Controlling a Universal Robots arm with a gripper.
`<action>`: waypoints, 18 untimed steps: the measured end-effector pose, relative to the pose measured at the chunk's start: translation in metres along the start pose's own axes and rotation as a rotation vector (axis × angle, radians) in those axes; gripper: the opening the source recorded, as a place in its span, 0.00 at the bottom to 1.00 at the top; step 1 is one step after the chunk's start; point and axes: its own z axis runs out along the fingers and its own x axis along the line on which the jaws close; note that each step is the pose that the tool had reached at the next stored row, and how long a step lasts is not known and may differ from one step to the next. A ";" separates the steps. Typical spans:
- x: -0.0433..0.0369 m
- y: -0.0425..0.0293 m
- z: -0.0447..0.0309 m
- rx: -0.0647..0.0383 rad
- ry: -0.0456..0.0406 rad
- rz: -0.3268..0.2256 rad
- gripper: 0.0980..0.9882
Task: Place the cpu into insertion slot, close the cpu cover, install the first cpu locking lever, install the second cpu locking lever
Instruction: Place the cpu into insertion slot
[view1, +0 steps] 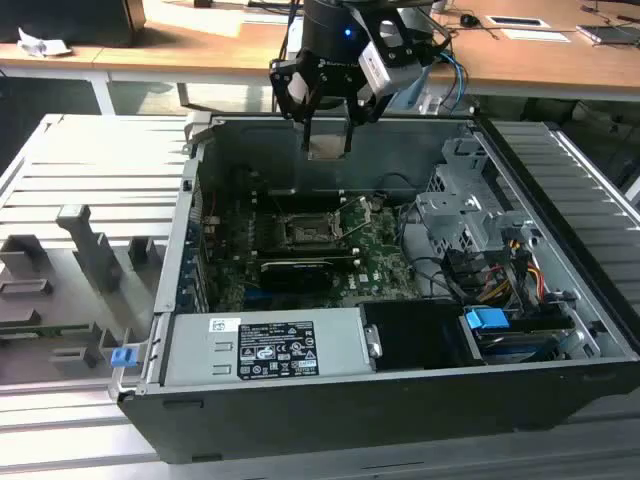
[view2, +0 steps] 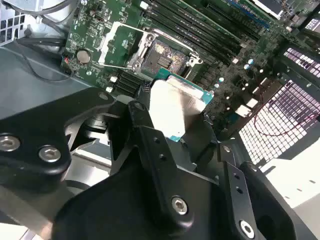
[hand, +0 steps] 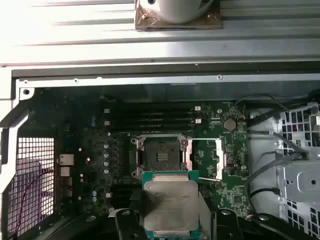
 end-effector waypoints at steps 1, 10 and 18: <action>0.0000 -0.0001 0.0003 0.000 -0.0010 0.011 0.48; -0.0001 -0.0008 0.0061 -0.003 -0.0091 0.141 0.48; -0.0001 -0.0010 0.0075 -0.005 -0.0192 0.253 0.48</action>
